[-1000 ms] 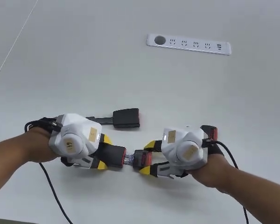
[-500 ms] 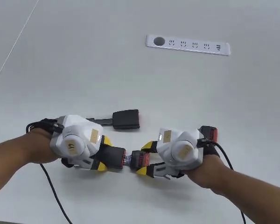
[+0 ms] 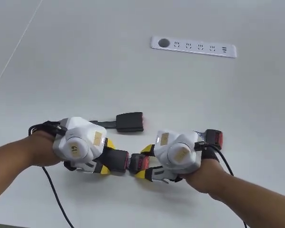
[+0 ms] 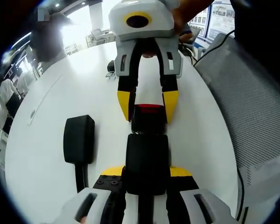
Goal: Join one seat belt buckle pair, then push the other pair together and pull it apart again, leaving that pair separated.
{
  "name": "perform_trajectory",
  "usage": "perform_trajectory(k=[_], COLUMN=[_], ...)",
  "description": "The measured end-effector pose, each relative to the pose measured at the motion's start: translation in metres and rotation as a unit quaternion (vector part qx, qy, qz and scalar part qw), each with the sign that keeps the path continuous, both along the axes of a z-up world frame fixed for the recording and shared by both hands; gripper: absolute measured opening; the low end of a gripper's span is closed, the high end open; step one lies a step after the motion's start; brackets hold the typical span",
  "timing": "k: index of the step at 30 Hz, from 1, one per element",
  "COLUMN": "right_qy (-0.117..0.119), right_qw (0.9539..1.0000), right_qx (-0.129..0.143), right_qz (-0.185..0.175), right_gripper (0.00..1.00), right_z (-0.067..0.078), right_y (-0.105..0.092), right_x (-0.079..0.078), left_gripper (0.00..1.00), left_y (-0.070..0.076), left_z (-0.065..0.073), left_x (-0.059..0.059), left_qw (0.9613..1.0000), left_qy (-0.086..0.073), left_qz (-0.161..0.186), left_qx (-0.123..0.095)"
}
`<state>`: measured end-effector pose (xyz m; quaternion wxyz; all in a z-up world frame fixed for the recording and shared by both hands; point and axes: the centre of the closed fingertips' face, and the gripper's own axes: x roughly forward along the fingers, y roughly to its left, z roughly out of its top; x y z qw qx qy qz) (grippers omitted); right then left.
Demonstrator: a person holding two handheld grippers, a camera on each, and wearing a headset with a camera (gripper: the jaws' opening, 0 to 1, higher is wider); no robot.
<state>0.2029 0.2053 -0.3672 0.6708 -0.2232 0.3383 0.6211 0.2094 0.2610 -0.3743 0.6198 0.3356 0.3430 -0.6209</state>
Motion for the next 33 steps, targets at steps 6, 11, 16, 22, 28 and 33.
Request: perform_trajectory(k=[6,11,16,22,28,33], right_qy=[-0.007,-0.017,-0.032,-0.038,-0.037,-0.037], right_qw=[0.9999,0.9998,0.9990,0.9985,0.9981,0.9976], right_qx=[-0.001,0.004,0.022,0.037,0.049,0.058], right_qz=[0.007,0.014,0.020,0.016,0.011,0.007], right_gripper=[0.33,0.33,0.33,0.32,0.32,0.32], right_z=[-0.0002,0.0000,0.0009,0.0010,0.0015,0.0021], right_y=[-0.0015,-0.0034,-0.0047,-0.0050,-0.0053,-0.0053], right_x=[0.0002,0.0001,0.0002,0.0008,0.0015,0.0014], left_gripper=[0.33,0.33,0.33,0.33,0.32,0.32], left_y=[0.0003,0.0001,-0.0001,-0.0006,-0.0010,-0.0014], left_z=[-0.0009,-0.0010,-0.0002,0.0012,0.0022,0.0023], left_x=[-0.0010,-0.0020,-0.0036,-0.0044,-0.0032,-0.0020], left_qw=[1.0000,0.9999,0.9997,0.9992,0.9985,0.9982], left_qy=[-0.001,-0.002,-0.001,0.001,0.004,0.004], left_qz=[0.002,0.003,0.003,0.004,0.013,0.015], left_qx=[-0.005,-0.015,-0.026,-0.040,-0.053,-0.058])
